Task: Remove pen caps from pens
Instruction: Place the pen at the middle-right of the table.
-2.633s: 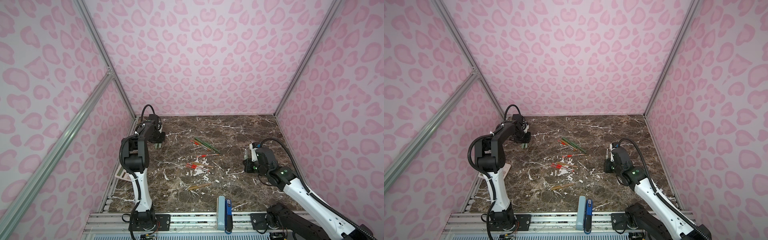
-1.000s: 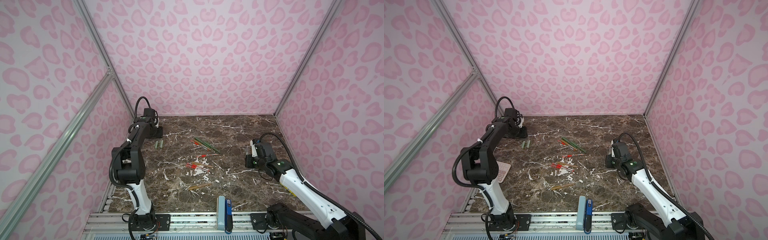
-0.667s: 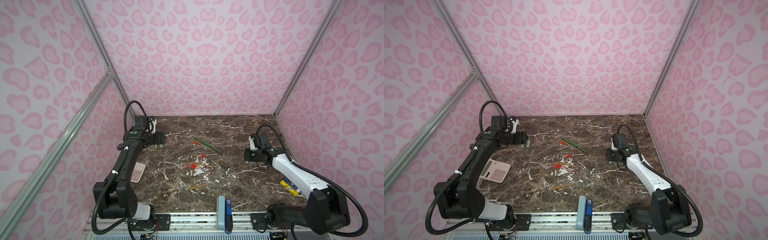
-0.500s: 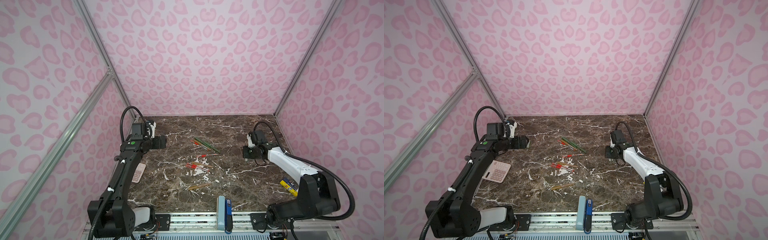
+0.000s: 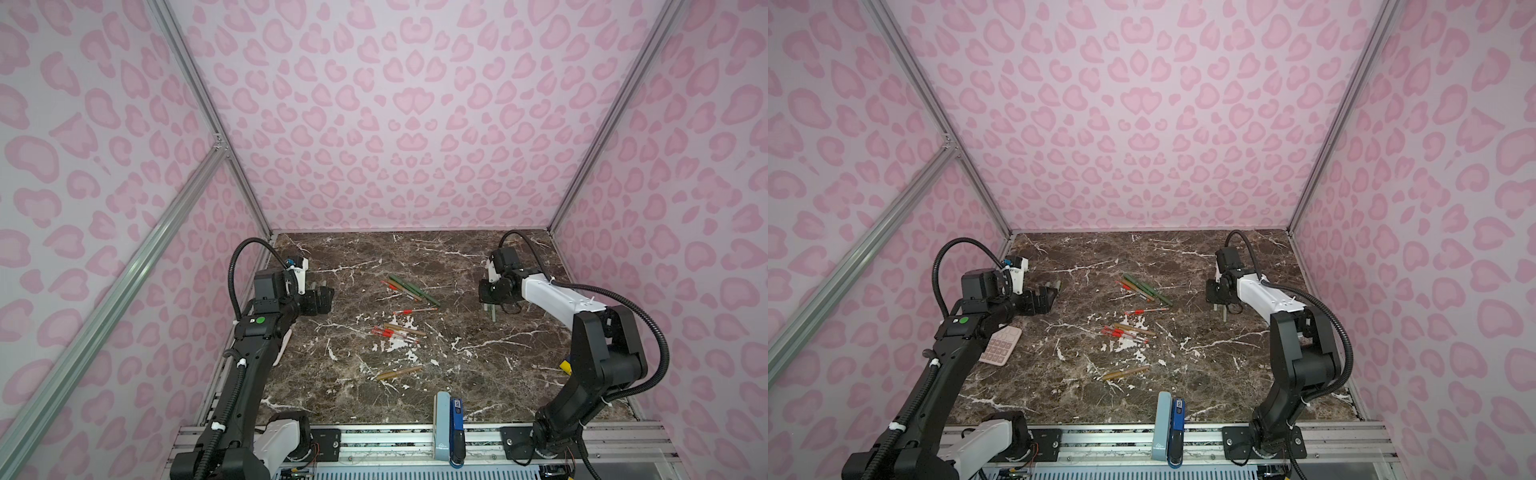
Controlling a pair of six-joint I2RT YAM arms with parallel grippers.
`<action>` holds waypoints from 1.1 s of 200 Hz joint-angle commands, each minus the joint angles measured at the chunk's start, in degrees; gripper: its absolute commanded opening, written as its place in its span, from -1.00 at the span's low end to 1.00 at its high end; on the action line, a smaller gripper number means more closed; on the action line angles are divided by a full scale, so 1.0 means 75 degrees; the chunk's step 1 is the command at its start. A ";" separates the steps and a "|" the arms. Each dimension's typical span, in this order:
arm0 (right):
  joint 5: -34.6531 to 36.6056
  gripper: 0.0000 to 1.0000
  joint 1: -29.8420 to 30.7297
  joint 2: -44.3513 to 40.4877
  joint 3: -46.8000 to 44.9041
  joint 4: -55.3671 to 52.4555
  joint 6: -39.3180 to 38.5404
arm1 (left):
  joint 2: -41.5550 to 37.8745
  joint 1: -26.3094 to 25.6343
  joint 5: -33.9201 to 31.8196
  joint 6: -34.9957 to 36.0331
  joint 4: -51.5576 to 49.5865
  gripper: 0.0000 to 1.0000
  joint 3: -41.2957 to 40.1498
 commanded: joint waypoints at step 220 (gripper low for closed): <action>0.0666 -0.68 0.0134 0.0900 -0.0171 0.0083 0.0340 | -0.0375 0.0201 0.0387 0.0018 0.0600 0.96 -0.0124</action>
